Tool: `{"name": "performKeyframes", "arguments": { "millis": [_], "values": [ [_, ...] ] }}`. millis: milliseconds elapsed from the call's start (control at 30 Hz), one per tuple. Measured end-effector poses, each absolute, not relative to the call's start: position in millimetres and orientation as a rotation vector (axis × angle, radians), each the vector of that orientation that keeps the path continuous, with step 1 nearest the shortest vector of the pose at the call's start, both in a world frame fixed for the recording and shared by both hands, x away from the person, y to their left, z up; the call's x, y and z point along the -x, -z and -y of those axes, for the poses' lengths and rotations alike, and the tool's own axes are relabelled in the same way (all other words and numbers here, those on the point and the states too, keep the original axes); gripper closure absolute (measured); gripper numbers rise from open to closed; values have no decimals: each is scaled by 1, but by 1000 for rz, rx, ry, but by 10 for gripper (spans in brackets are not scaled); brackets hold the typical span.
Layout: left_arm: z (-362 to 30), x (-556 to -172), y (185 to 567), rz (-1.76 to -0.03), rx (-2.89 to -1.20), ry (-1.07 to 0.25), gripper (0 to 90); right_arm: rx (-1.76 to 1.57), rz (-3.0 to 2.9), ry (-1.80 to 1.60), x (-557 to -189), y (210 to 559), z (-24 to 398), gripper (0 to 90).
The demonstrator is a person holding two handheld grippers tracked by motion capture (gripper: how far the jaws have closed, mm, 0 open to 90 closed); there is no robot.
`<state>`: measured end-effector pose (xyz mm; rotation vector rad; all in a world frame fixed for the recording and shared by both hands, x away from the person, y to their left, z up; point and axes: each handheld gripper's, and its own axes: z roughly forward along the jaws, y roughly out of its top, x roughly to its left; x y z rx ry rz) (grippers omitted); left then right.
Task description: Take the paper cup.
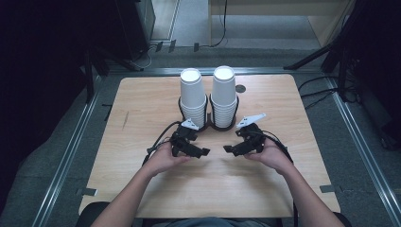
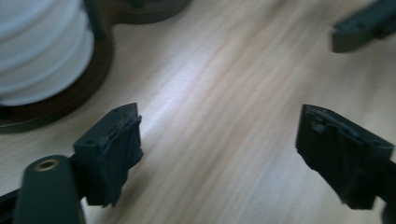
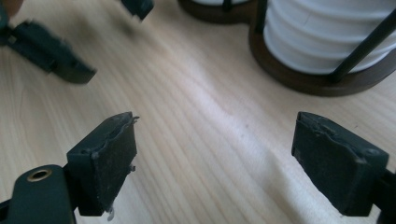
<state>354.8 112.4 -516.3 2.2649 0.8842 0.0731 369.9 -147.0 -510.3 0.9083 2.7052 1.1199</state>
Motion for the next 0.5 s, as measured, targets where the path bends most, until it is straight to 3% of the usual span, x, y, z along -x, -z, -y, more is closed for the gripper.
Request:
{"name": "performKeyframes", "arguments": {
  "millis": [100, 133, 167, 200, 267, 300, 400, 500],
  "values": [
    [-110, -352, 513, -826, -2305, -152, 159, -867, -2754, -1126, -370, 509, 148, 146],
    [-110, -352, 513, -826, -2305, -152, 227, -851, -2746, -1114, -370, 508, 147, 148],
    [-110, -350, 511, -818, -2314, -192, 227, -851, -2746, -1114, -370, 508, 147, 148],
    [-110, -349, 508, -801, -2297, -181, 380, -831, -2731, -1123, -370, 505, 148, 155],
    [-110, -349, 506, -806, -2288, -169, 397, -840, -2716, -1138, -371, 504, 149, 155],
    [-112, -350, 504, -816, -2271, -128, 457, -886, -2703, -1189, -373, 501, 152, 153],
    [-114, -352, 505, -829, -2267, -81, 459, -887, -2712, -1199, -374, 500, 154, 160],
    [-115, -353, 505, -840, -2263, -65, 445, -839, -2750, -1135, -371, 501, 150, 233]
  ]
}}
